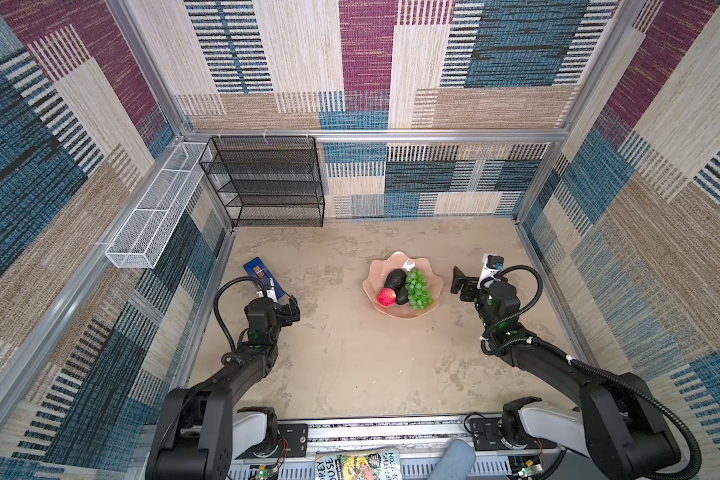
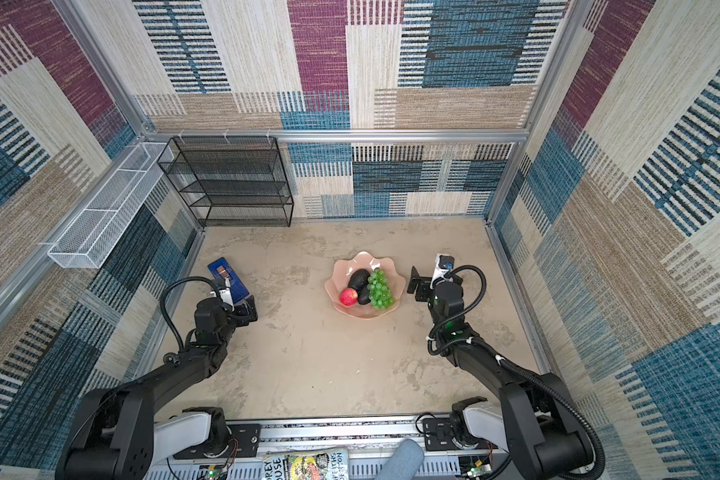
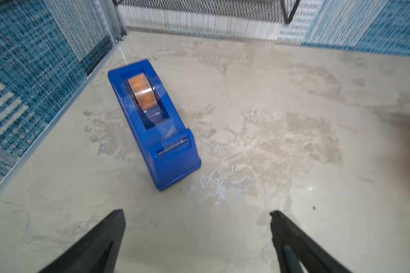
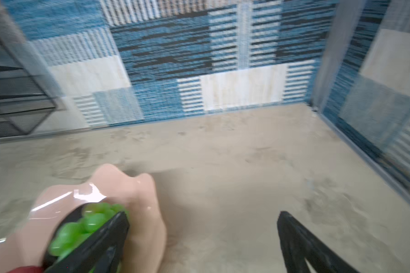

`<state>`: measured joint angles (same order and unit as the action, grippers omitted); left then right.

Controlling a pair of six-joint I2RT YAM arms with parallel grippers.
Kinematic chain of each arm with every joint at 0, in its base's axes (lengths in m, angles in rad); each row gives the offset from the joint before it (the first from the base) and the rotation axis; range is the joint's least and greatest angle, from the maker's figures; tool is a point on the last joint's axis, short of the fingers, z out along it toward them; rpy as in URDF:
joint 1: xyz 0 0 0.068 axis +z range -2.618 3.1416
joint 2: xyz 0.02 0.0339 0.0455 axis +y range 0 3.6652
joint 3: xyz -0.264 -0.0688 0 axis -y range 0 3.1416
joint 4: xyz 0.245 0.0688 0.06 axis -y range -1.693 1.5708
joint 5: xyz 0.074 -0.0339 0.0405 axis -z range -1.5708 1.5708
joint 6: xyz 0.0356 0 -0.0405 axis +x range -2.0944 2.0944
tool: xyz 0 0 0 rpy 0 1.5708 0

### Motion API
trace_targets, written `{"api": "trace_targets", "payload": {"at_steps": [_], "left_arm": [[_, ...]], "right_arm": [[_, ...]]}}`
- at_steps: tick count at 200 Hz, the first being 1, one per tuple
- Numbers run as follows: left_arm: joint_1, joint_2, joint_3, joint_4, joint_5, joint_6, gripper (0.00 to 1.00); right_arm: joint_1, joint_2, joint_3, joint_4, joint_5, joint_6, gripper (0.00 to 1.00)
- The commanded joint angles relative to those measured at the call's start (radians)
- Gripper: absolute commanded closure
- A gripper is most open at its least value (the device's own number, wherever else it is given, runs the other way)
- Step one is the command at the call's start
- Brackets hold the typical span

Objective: Place and organize the fake fruits in the fruit bowl

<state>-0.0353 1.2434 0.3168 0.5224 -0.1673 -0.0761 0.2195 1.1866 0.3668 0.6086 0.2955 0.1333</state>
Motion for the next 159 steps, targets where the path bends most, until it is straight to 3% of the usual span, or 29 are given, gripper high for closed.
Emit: {"api": "trace_targets", "payload": {"at_steps": [1, 30, 44, 60, 73, 80, 87, 102, 116, 127, 159], "left_arm": [[0.009, 0.041, -0.020, 0.271, -0.024, 0.049, 0.01], [0.008, 0.336, -0.061, 0.694, 0.018, 0.111, 0.01], [0.011, 0.230, 0.004, 0.386, 0.015, 0.075, 0.01], [0.012, 0.310, 0.039, 0.462, -0.013, 0.090, 0.01], [0.015, 0.270, 0.115, 0.229, -0.016, 0.063, 0.01], [0.018, 0.289, 0.102, 0.295, -0.010, 0.069, 0.01], [0.018, 0.305, 0.080, 0.374, -0.020, 0.077, 0.01], [0.018, 0.279, 0.099, 0.282, -0.035, 0.055, 0.01], [0.018, 0.301, 0.084, 0.353, -0.038, 0.065, 0.01], [0.018, 0.289, 0.093, 0.312, -0.035, 0.058, 0.01], [0.018, 0.296, 0.089, 0.335, -0.038, 0.063, 0.01]], "right_arm": [[-0.014, 0.021, -0.065, 0.250, 0.153, -0.058, 0.00], [-0.051, 0.099, -0.131, 0.411, 0.171, -0.131, 0.00], [-0.084, 0.143, -0.206, 0.584, 0.099, -0.163, 0.00], [-0.105, 0.196, -0.222, 0.692, 0.005, -0.184, 0.00], [-0.115, 0.275, -0.196, 0.708, -0.060, -0.197, 0.00], [-0.115, 0.318, -0.205, 0.789, -0.077, -0.215, 0.00], [-0.121, 0.293, -0.192, 0.706, -0.092, -0.201, 0.00], [-0.151, 0.307, -0.213, 0.762, -0.129, -0.179, 0.00], [-0.155, 0.377, -0.229, 0.871, -0.140, -0.186, 0.00], [-0.157, 0.341, -0.201, 0.745, -0.140, -0.170, 0.00], [-0.158, 0.360, -0.205, 0.792, -0.129, -0.176, 0.00]]}}
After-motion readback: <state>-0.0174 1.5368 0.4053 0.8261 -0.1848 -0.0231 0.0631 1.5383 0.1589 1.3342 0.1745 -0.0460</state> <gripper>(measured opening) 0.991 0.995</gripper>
